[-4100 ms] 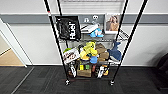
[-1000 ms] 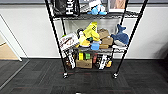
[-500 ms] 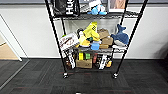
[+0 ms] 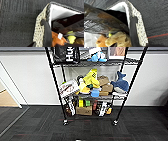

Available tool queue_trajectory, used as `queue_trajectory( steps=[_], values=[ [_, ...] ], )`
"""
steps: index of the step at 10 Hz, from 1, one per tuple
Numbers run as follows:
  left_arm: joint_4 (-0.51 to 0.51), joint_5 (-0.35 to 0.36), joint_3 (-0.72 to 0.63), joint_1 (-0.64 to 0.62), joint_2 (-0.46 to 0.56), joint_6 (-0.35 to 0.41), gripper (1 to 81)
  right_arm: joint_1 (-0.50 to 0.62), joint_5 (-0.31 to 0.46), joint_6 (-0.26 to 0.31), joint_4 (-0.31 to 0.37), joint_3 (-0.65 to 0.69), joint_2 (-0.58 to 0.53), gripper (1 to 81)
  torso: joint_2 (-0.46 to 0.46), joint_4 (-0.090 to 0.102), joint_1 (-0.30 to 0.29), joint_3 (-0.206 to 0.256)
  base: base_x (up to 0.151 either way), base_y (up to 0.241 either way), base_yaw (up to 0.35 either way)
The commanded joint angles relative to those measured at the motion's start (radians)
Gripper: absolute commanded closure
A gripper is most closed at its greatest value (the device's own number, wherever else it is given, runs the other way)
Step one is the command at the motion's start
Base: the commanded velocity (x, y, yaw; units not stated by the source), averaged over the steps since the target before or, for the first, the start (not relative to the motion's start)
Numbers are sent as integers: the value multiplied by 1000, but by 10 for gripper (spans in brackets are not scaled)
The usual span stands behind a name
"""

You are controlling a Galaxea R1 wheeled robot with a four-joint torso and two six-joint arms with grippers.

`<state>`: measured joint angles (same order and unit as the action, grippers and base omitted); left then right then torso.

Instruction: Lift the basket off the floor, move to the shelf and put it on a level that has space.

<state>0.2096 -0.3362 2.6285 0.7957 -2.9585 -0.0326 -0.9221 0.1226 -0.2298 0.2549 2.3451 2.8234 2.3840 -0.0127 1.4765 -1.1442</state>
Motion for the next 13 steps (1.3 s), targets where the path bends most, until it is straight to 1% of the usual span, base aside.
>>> queue_trajectory(
  steps=[1, 2, 3, 4, 9, 10, 11, 13],
  values=[
    [17, -52, -2, -117, 16, -6, 10, 110, 35, -2, 33, -4, -13, 10, 0, 0, 0, 0, 0, 0, 0],
    [17, -52, -5, -117, 18, -6, 10, 108, 34, -2, 33, -4, -13, 10, 0, 0, 0, 0, 0, 0, 0],
    [17, -53, -7, -115, 16, -6, 10, 107, 34, -2, 37, -4, -13, 811, 0, 0, 0, 0, 0, 0, 0],
    [17, -52, -8, -117, 13, -6, 811, 105, 34, -2, 37, -3, -13, 811, 0, 0, 0, 0, 0, 0, 0],
    [16, -63, -19, -97, 19, -4, 811, 101, 35, -2, 41, -3, -16, 811, 0, 0, 0, 0, 0, 0, 0],
    [16, -63, -43, -92, 33, -4, 811, 99, 35, -2, 41, -7, -17, 811, -100, 0, -64, 0, 0, 0, 0],
    [17, -63, -74, -91, 48, -4, 811, 97, 35, 0, 41, -12, -20, 811, -100, 0, -64, 0, 0, 0, 0],
    [17, -70, -210, -91, 117, -6, 811, 93, 35, 3, 40, -73, -49, 811, -125, 0, -80, 0, 0, 0, 0]
  ],
)
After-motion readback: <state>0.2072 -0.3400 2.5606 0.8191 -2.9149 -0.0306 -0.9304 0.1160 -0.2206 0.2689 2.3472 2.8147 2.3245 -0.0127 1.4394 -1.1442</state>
